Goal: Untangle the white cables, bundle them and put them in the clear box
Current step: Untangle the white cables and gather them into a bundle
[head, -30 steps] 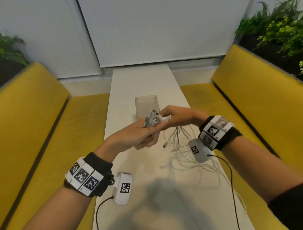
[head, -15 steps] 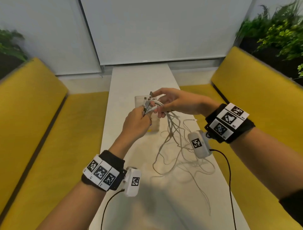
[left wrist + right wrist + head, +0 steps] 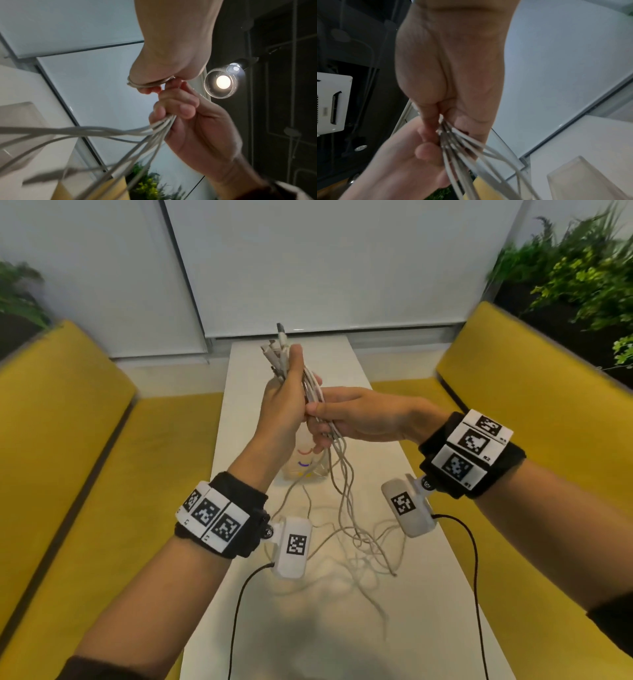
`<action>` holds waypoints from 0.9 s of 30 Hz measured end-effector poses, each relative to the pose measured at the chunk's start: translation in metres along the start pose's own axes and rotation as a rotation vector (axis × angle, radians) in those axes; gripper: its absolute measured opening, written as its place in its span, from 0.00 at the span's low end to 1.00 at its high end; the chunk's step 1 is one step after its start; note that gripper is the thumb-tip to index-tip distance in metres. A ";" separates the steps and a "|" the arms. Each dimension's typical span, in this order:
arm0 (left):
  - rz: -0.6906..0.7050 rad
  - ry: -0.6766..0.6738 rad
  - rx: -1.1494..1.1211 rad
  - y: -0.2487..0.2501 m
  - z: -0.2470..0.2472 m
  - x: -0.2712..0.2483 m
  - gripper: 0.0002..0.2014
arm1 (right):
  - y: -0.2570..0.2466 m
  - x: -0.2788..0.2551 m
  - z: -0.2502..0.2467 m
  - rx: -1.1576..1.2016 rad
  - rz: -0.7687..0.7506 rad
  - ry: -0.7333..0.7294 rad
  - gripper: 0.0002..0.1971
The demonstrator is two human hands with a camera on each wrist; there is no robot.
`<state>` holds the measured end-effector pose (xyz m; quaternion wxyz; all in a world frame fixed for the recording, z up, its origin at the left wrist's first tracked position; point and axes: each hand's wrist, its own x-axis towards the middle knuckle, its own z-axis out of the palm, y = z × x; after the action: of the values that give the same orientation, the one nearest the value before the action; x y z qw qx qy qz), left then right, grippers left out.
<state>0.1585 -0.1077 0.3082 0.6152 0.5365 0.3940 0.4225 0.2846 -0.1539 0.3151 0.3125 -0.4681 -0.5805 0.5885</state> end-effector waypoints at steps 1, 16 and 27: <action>0.038 -0.035 -0.061 0.003 -0.001 0.001 0.22 | -0.001 0.000 -0.001 -0.024 0.000 -0.008 0.09; 0.264 -0.830 -0.436 0.049 -0.021 -0.017 0.22 | 0.010 0.011 -0.024 -0.448 -0.028 0.205 0.28; -0.007 -0.917 0.549 -0.007 -0.028 -0.015 0.22 | 0.004 0.011 -0.038 -0.671 0.169 -0.116 0.07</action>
<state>0.1281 -0.1133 0.2985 0.5626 0.8060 0.1826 0.0240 0.3165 -0.1295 0.3131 0.0577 -0.5569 -0.7175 0.4143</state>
